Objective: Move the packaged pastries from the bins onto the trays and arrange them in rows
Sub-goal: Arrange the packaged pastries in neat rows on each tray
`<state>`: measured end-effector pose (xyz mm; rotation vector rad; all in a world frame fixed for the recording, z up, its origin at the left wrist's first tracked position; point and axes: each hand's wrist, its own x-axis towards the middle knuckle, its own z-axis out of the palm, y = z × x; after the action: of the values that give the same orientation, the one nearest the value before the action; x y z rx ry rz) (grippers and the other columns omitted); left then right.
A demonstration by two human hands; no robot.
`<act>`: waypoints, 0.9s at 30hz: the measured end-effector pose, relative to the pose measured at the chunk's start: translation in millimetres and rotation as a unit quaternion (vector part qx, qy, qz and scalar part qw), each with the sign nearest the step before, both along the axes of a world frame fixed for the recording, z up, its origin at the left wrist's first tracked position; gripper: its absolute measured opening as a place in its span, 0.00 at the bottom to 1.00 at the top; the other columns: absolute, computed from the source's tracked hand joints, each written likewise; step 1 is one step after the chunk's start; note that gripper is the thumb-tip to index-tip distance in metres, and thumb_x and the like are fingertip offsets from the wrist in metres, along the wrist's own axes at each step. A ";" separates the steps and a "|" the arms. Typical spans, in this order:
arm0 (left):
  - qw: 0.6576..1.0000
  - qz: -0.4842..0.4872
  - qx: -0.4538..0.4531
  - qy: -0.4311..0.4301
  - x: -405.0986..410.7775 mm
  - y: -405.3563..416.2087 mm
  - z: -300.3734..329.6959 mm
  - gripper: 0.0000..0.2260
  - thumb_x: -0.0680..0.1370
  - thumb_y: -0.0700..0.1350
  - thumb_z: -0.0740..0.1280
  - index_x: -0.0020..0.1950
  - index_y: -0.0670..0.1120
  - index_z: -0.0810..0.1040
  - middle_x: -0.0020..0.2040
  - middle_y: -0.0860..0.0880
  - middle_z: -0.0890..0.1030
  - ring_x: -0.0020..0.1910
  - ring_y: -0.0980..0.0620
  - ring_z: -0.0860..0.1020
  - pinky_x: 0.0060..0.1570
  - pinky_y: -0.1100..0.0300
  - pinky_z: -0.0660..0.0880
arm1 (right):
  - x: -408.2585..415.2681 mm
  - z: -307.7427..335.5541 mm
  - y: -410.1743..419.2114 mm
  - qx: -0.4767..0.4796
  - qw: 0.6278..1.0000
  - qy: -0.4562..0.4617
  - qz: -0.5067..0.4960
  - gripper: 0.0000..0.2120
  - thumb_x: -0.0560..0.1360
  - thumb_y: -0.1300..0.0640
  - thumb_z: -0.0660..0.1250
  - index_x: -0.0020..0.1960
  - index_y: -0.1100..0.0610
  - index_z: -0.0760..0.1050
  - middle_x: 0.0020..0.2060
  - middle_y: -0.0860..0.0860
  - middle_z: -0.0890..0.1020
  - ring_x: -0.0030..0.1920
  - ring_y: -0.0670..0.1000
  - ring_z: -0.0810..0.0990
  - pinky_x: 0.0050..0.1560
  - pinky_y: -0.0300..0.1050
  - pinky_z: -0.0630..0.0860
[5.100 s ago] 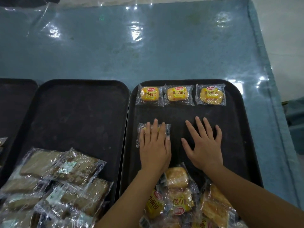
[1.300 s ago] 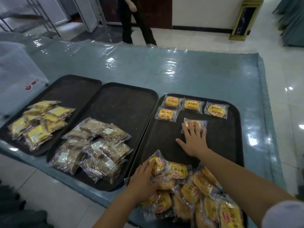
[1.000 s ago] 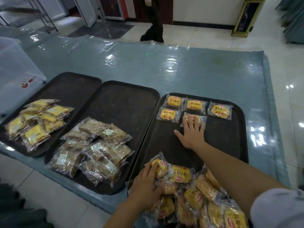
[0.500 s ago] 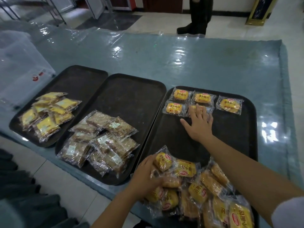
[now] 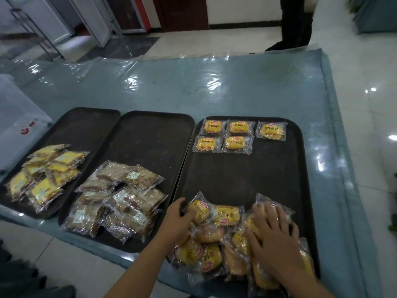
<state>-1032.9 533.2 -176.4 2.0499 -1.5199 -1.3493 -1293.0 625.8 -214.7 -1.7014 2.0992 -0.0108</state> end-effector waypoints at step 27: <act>0.940 0.221 -0.050 0.254 -100.2 2.1 84.1 0.12 0.76 0.30 0.68 0.58 0.41 0.76 0.56 0.38 0.80 0.47 0.41 0.84 0.43 0.51 0.83 | 4.7 80.3 -7.4 -0.095 0.947 -0.306 0.007 0.39 0.76 0.37 0.64 0.79 0.42 0.49 0.78 0.40 0.51 0.78 0.45 0.46 0.78 0.56 0.48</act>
<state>-1133.2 535.3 -92.2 1.6622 -0.8295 -1.4251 -1288.3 618.4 -134.4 -1.5509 1.6514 -0.6698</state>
